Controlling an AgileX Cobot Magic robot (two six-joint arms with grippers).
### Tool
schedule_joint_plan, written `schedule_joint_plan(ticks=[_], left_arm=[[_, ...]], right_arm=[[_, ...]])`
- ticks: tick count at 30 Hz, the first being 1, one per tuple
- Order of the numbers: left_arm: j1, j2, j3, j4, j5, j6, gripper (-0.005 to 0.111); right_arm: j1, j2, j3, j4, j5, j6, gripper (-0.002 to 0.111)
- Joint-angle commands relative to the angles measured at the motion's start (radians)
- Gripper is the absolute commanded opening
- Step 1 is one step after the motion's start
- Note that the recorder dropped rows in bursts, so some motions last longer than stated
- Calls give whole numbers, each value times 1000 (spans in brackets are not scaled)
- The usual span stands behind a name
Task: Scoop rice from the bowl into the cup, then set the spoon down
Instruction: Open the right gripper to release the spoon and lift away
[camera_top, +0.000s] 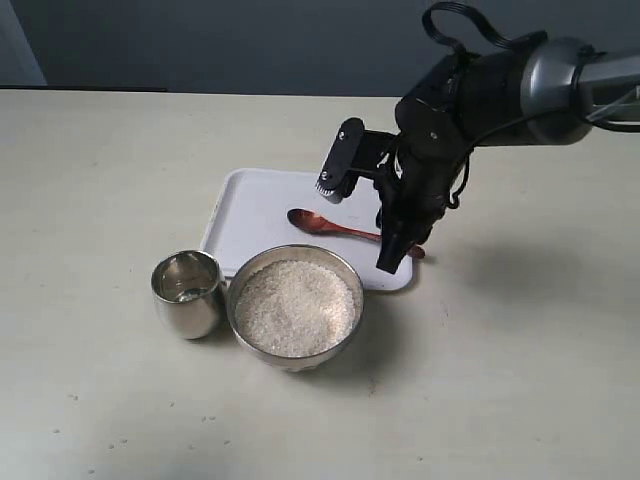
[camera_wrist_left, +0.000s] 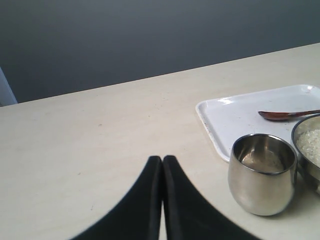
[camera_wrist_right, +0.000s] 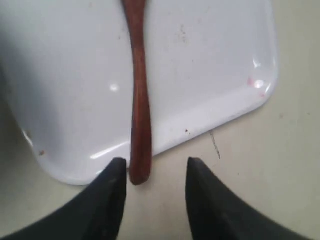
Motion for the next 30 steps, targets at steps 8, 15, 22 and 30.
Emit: schedule_joint_plan(ticks=[8,15,22,30], left_arm=[[-5,-4,-2,-1,-12,-3,1],[-5,-4,-2,-1,-12,-3,1],[-5,-4,-2,-1,-12,-3,1],[-5,-4,-2,1,-12,-3,1]], right_arm=[[-6,-37,-6,-97,26,100,7],[-6,-147,-6,-248,92,298,-1],[-6,-320,-6,-233,236,354,-1],[-6,-608,-6,38,279,439,-1]])
